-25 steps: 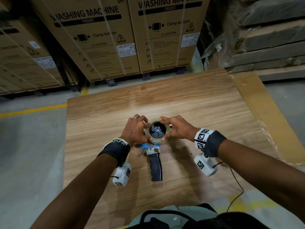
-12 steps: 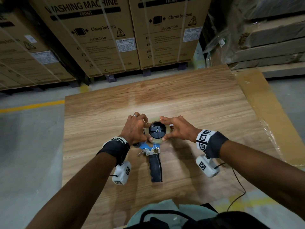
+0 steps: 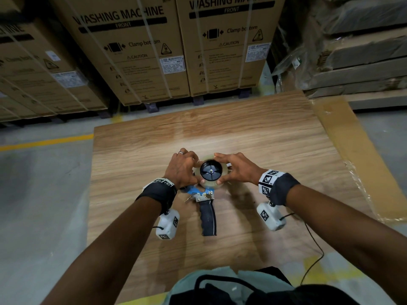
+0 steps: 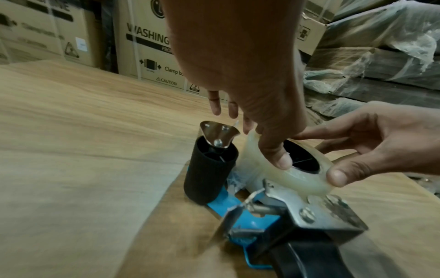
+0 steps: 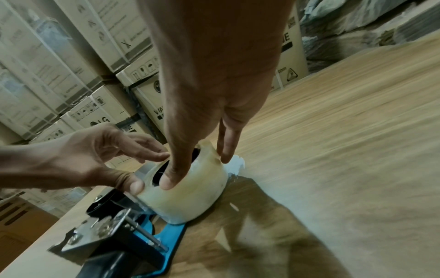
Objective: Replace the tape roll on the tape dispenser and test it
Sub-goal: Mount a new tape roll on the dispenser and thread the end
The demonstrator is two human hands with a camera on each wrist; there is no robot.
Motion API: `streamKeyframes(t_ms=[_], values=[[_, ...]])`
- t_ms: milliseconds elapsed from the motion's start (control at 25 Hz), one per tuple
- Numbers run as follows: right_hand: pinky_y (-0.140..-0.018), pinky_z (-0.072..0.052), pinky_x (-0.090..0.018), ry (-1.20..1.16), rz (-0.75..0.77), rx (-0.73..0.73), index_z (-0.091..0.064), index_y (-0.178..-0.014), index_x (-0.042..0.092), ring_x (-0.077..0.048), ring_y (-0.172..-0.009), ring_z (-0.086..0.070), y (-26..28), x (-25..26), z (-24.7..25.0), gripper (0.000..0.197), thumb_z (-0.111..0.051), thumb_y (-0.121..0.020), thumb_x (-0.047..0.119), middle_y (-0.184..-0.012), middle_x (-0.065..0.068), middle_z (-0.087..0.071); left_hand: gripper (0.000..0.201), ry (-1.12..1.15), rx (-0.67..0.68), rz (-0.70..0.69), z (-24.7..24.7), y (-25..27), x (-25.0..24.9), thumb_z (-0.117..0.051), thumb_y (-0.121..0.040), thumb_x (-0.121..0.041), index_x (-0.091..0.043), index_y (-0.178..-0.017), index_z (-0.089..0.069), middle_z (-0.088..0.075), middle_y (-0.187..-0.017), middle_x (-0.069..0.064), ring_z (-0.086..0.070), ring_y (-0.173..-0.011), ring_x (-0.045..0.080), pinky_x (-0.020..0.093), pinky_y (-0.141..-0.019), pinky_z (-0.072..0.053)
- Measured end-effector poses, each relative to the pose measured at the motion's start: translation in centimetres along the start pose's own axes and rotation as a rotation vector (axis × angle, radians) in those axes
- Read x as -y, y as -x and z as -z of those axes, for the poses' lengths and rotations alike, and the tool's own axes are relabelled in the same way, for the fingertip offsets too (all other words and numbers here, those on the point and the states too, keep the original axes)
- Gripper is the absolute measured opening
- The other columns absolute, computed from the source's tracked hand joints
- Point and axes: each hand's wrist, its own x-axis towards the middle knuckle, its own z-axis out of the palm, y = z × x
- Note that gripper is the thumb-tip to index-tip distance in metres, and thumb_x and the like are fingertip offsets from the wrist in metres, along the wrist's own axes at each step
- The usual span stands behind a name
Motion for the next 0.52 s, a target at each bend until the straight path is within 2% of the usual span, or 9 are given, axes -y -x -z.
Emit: streamKeyframes(t_ms=[80, 160, 240, 320, 440, 520], values=[[-0.118, -0.040, -0.039, 0.033, 0.025, -0.001, -0.045, -0.155, 0.010, -0.025, -0.149, -0.043, 0.4, 0.4, 0.0, 0.096, -0.093, -0.075, 0.031, -0.164, -0.006, -0.042, 0.071, 0.030, -0.046, 0.045, -0.2, 1.1, -0.3, -0.077, -0.071, -0.061, -0.029, -0.133, -0.065, -0.054, -0.138, 0.000, -0.039, -0.129, 0.030, 0.042, -0.100, -0.040], [-0.119, -0.038, -0.039, 0.095, 0.029, 0.000, -0.044, -0.156, 0.010, -0.026, -0.150, -0.041, 0.5, 0.6, 0.0, 0.096, -0.092, -0.076, 0.034, -0.165, -0.008, -0.039, 0.074, 0.107, -0.128, 0.119, -1.0, 2.3, -0.3, -0.077, -0.070, -0.061, -0.028, -0.134, -0.064, -0.049, -0.140, 0.006, -0.037, -0.130, 0.032, 0.044, -0.101, -0.042], [-0.120, -0.037, -0.038, 0.105, 0.000, -0.038, -0.043, -0.156, 0.009, -0.029, -0.150, -0.041, 0.7, 0.7, -0.3, 0.101, -0.093, -0.073, 0.034, -0.164, -0.013, -0.040, 0.072, 0.243, -0.214, 0.140, -1.9, 3.6, -0.2, -0.079, -0.070, -0.058, -0.024, -0.131, -0.066, -0.048, -0.137, 0.010, -0.041, -0.125, 0.033, 0.045, -0.099, -0.046], [-0.119, -0.039, -0.040, 0.017, -0.052, -0.114, -0.037, -0.160, 0.012, -0.031, -0.147, -0.045, 1.3, 0.8, -1.4, 0.105, -0.092, -0.074, 0.037, -0.163, -0.015, -0.042, 0.060, 0.346, -0.250, 0.095, -2.9, 4.7, 0.1, -0.078, -0.076, -0.048, -0.021, -0.127, -0.063, -0.048, -0.131, 0.011, -0.046, -0.117, 0.033, 0.046, -0.094, -0.049], [-0.117, -0.042, -0.048, -0.140, -0.145, -0.260, -0.026, -0.162, 0.021, -0.028, -0.143, -0.047, 3.0, 0.4, -4.6, 0.093, -0.068, -0.090, 0.061, -0.160, -0.014, -0.043, 0.037, 0.337, -0.275, 0.086, -3.9, 6.1, 0.6, -0.073, -0.082, -0.039, -0.023, -0.114, -0.065, -0.049, -0.131, 0.013, -0.048, -0.115, 0.036, 0.049, -0.094, -0.048], [-0.114, -0.045, -0.049, -0.242, -0.186, -0.342, -0.027, -0.160, 0.028, -0.025, -0.138, -0.052, 4.2, 0.4, -7.0, 0.087, -0.053, -0.092, 0.075, -0.154, -0.012, -0.050, 0.029, 0.297, -0.240, 0.103, -4.2, 6.3, 0.9, -0.072, -0.083, -0.041, -0.025, -0.107, -0.069, -0.049, -0.136, 0.016, -0.047, -0.121, 0.039, 0.049, -0.095, -0.048]])
